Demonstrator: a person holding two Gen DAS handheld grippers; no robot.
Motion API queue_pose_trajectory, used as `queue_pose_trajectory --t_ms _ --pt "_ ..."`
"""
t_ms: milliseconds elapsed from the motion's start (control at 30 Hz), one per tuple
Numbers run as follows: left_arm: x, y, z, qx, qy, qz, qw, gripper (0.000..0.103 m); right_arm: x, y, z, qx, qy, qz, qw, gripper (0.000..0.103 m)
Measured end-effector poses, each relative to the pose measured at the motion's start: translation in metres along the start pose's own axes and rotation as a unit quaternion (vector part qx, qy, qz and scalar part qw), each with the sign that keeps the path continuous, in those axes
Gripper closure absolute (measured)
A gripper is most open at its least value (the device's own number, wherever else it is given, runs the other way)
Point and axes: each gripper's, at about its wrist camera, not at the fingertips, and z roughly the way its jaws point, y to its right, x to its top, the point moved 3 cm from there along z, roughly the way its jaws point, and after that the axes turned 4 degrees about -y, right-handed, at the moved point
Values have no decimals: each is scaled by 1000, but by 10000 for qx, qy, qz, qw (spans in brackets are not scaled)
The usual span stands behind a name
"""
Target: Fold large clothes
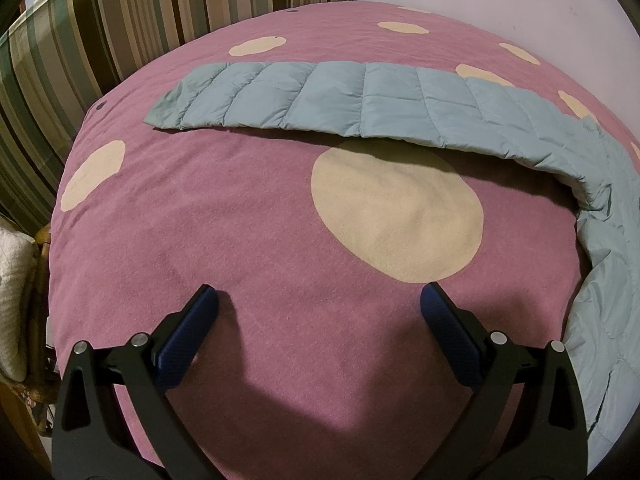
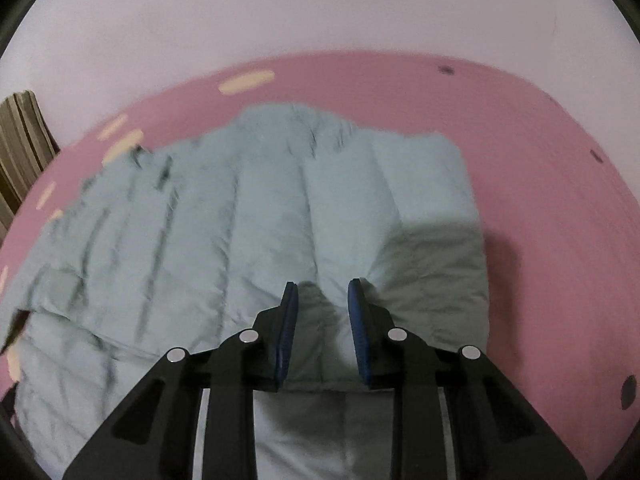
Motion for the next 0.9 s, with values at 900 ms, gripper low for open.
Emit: queue_pose_trajectory --t_ms 900 --pt "0 -1 0 24 5 17 10000 2 47 41 22 -245 -12 327 9992 74"
